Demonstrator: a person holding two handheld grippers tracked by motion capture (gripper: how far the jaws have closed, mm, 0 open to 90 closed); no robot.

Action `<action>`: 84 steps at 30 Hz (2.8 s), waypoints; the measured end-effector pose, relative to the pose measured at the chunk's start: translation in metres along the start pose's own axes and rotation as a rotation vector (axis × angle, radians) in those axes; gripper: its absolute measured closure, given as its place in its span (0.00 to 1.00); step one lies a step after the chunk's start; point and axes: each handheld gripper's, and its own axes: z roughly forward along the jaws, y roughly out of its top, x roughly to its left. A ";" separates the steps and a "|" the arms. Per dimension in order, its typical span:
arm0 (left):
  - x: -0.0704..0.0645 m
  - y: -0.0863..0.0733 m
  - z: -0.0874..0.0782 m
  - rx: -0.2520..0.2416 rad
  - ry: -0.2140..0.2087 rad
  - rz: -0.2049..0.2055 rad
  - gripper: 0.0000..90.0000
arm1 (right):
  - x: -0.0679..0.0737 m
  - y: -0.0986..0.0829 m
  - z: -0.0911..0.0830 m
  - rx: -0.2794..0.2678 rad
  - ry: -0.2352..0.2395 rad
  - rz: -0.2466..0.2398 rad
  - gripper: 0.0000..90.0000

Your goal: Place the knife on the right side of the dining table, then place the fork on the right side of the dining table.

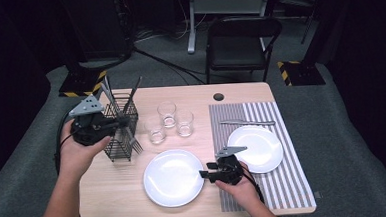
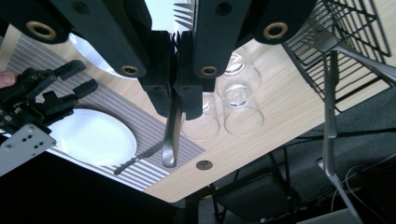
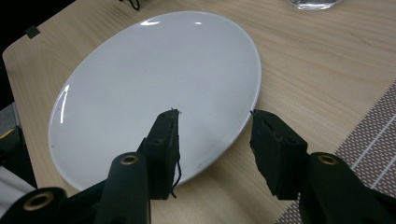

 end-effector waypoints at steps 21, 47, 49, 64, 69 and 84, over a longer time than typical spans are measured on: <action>-0.024 -0.031 0.024 0.004 -0.108 0.009 0.96 | 0.001 0.002 -0.002 -0.010 0.004 -0.007 0.58; -0.045 -0.042 0.059 0.078 -0.230 0.066 0.96 | 0.011 0.012 -0.012 -0.027 0.010 -0.087 0.60; -0.047 -0.043 0.062 0.083 -0.231 0.070 0.96 | 0.011 0.014 -0.013 -0.027 0.017 -0.095 0.61; -0.056 -0.048 0.078 0.109 -0.260 0.088 0.96 | 0.017 0.023 -0.021 -0.003 0.042 -0.123 0.69; -0.058 -0.048 0.080 0.116 -0.266 0.089 0.96 | 0.020 0.029 -0.026 0.013 0.048 -0.148 0.75; -0.061 -0.050 0.082 0.112 -0.266 0.095 0.96 | 0.034 0.048 -0.035 0.033 0.056 -0.191 0.71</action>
